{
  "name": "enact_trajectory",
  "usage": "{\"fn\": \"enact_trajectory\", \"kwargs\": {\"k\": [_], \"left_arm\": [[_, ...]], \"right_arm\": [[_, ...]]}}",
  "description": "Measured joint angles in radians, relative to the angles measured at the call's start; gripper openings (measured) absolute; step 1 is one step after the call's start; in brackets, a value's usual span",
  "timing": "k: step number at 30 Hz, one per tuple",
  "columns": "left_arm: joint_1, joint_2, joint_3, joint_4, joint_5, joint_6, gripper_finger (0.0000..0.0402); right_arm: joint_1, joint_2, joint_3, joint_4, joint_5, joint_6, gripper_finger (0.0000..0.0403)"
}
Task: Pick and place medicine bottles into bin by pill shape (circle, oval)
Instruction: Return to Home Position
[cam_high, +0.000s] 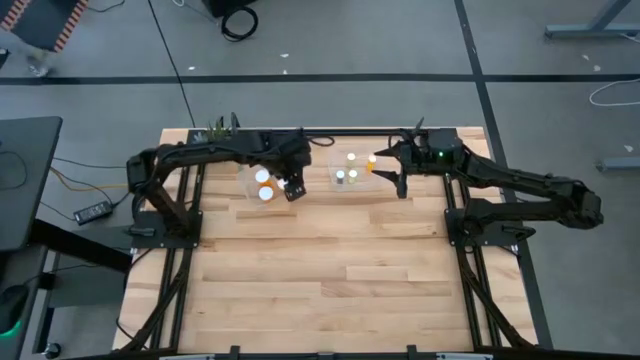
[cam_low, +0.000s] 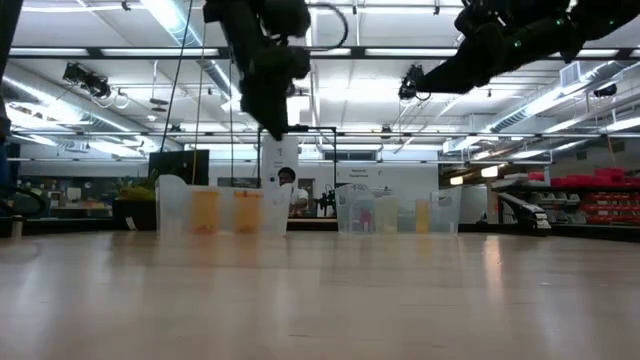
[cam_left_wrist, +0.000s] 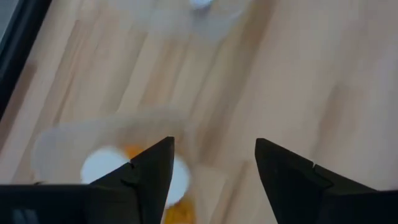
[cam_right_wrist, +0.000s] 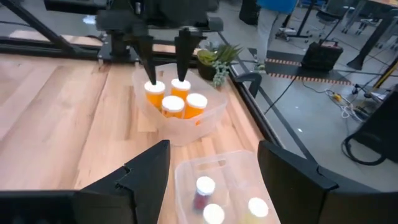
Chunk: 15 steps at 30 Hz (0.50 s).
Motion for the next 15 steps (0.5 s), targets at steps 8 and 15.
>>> {"fn": "enact_trajectory", "kwargs": {"k": [8,15], "left_arm": [[-0.105,-0.010,0.000,0.062,-0.018,0.023,0.0202],[-0.190,-0.011,-0.061,0.191,-0.060,-0.015,0.0172]], "right_arm": [[-0.025,-0.060,-0.173,0.170,-0.070,0.070,0.0251],[-0.034,-0.166,-0.292,0.319,-0.291,0.080,0.0251]]}}
